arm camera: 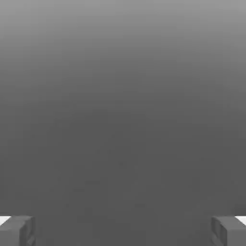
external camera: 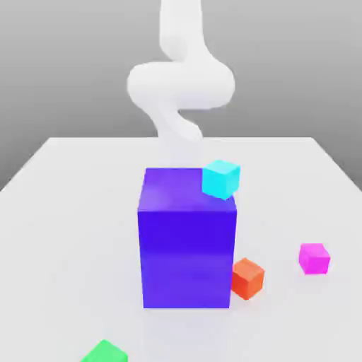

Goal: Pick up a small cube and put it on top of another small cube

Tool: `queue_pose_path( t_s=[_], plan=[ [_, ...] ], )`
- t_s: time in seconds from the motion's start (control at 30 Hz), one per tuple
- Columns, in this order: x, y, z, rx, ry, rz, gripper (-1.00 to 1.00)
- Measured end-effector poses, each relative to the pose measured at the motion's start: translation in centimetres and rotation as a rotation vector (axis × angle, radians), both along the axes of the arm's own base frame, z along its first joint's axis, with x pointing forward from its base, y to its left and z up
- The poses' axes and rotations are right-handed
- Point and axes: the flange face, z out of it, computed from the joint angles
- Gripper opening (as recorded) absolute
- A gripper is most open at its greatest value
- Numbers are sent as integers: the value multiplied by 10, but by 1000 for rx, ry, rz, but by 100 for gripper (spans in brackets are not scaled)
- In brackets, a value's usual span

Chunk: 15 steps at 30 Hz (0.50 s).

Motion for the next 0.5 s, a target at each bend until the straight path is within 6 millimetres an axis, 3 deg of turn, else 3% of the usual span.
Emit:
queue_pose_path(
  t_s=[0.1, 0.23, 0.37, 0.5],
  plan=[
    [28, 42, -60, -58, 85, 174, 0],
    [43, 100, -140, -139, 184, 399, 0],
    [35, 157, -222, -228, 275, 627, 0],
    [7, 206, -302, -324, 358, 856, 0]
  ],
)
